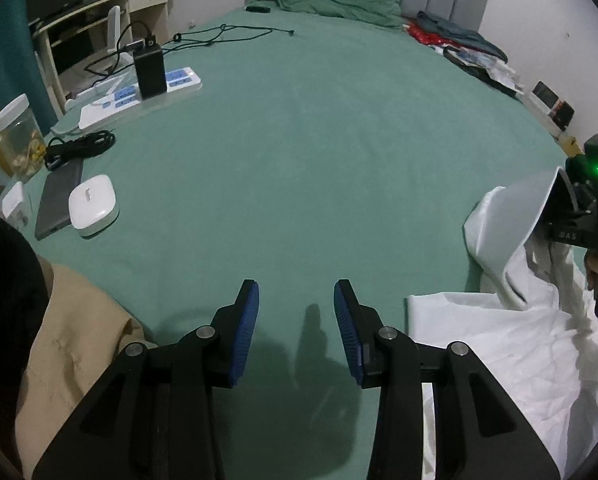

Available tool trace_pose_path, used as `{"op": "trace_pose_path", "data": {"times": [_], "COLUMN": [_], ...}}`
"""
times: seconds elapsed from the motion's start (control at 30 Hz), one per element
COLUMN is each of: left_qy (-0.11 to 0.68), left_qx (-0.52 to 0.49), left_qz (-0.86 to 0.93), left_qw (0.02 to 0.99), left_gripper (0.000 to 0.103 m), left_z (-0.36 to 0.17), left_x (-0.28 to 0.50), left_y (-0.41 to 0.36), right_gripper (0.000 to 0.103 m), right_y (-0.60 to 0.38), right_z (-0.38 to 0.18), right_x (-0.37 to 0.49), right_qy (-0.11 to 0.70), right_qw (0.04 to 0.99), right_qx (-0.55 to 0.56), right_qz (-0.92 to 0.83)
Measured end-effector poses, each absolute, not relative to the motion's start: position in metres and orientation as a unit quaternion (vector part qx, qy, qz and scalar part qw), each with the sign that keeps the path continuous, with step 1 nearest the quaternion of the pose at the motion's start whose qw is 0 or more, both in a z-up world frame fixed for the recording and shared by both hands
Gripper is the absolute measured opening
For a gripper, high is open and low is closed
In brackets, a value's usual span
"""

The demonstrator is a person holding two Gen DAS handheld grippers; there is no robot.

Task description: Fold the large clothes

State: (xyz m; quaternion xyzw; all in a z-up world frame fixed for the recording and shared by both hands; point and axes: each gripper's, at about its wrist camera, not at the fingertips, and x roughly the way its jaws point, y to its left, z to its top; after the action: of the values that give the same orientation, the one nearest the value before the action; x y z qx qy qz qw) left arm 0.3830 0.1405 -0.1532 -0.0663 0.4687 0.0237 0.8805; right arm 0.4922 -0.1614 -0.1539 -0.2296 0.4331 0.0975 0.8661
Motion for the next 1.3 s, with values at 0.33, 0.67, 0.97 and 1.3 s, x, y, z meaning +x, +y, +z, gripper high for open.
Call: {"op": "trace_pose_path", "data": {"times": [0.33,0.67,0.97,1.3], "left_qy": [0.476,0.455,0.438,0.468], "left_qx": [-0.056,-0.062,-0.061,-0.063], "left_qz": [0.003,0.017,0.054,0.047], "left_qw": [0.878,0.888,0.895,0.880], "left_gripper": [0.042,0.042,0.042,0.042], "left_z": [-0.152,-0.141,-0.134,-0.159], "left_x": [0.380,0.380,0.391,0.399], "left_y": [0.129,0.136,0.144,0.144], "right_gripper": [0.011,0.074,0.083,0.100], "right_y": [-0.131,-0.175,-0.190,-0.174], "right_z": [-0.156,-0.113,-0.048,-0.152], "right_x": [0.436,0.435,0.466,0.495], "right_qy": [0.383,0.486,0.432,0.523], "right_qw": [0.829,0.797,0.832,0.738], "right_qx": [-0.372,-0.248,-0.194,-0.239], "right_qz": [0.165,0.260,0.288,0.353]}}
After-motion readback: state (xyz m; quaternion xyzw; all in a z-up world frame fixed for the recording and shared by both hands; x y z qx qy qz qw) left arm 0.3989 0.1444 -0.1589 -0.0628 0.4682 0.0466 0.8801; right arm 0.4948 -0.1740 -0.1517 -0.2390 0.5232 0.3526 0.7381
